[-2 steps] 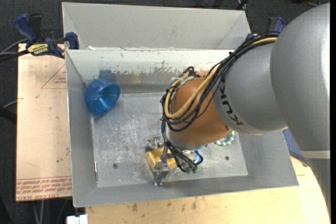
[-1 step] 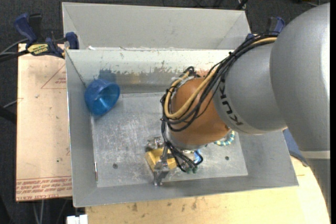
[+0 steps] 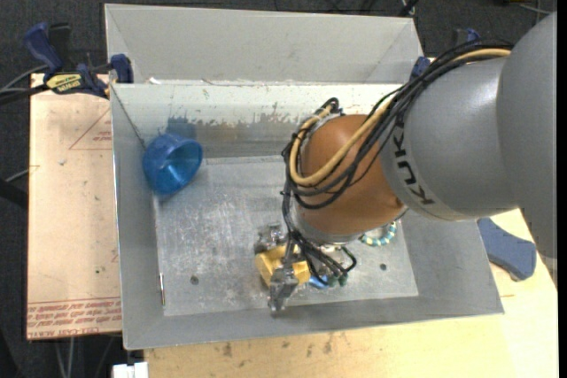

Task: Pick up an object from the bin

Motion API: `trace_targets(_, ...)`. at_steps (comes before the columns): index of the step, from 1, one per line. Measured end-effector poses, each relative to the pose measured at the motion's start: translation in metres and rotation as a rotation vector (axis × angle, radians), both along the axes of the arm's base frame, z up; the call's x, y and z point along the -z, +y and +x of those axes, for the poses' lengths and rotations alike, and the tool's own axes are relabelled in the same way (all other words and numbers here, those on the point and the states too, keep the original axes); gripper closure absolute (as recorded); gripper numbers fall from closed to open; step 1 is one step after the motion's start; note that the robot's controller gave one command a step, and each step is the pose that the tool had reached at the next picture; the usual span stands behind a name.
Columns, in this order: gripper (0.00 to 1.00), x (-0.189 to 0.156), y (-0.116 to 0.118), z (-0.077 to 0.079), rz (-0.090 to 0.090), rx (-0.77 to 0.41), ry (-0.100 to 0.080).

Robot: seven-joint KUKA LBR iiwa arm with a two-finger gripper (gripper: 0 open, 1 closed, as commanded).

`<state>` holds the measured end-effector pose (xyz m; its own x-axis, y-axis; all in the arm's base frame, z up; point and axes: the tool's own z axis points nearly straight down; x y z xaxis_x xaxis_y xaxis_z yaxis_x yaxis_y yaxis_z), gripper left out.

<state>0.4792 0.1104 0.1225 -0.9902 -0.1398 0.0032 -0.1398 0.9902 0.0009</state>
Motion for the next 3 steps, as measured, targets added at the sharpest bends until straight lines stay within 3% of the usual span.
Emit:
trace_targets(1, 1.00, -0.027, -0.006, 0.004, 0.002, -0.008, -0.009)
trace_targets(2, 1.00, -0.065, -0.004, 0.006, -0.001, -0.027, 0.003)
trace_targets(3, 1.00, -0.081, -0.004, 0.007, 0.000, -0.031, 0.000)
